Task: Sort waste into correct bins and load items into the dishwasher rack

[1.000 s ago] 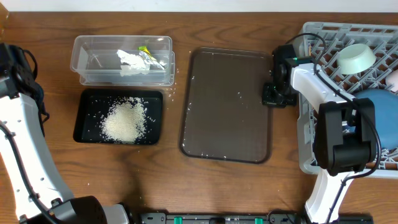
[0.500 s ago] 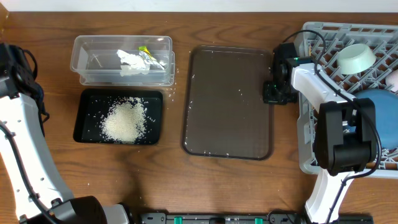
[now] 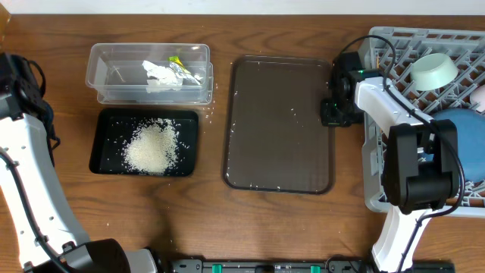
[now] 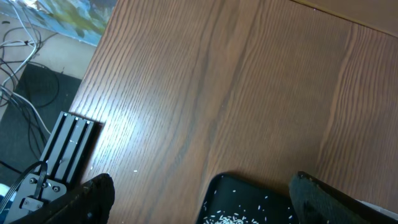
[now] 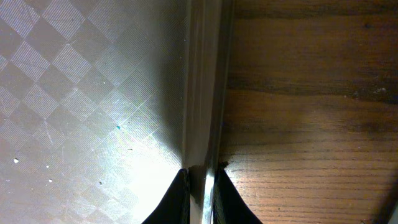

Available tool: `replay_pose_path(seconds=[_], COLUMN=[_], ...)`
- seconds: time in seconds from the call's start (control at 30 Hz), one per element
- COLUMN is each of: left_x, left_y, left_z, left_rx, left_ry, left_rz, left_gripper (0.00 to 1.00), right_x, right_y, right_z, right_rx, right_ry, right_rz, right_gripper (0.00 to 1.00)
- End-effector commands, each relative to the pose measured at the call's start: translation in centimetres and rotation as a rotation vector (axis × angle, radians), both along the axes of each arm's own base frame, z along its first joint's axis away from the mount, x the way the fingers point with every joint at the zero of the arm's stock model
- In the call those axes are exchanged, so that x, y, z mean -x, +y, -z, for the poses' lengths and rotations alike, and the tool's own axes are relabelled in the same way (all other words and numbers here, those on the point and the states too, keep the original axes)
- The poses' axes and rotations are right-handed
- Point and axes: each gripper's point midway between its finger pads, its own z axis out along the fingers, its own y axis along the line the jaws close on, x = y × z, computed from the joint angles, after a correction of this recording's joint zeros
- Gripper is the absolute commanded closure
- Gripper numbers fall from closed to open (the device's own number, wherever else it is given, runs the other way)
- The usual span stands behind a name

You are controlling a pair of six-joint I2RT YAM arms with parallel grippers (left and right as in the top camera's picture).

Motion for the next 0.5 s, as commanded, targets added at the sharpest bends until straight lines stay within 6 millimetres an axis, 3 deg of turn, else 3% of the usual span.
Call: replay_pose_path(seconds=[0.0,0.47], left_x=[0.34,0.34], left_y=[0.1,0.1], left_z=[-0.28,-0.28], left_rx=[-0.01,-0.01], left_ry=[-0.007,-0.007], left_rz=[-0.019,-0.019], left_gripper=[0.08,0.08], right_x=[0.39,0.14], right_y=[-2.19,-2.14], right_z=[1.19,1.18], right_rx=[0.088,0.09], right_ry=[0.019,0.009], right_rz=[-0.013,-0.051], right_gripper=[0.92,0.94])
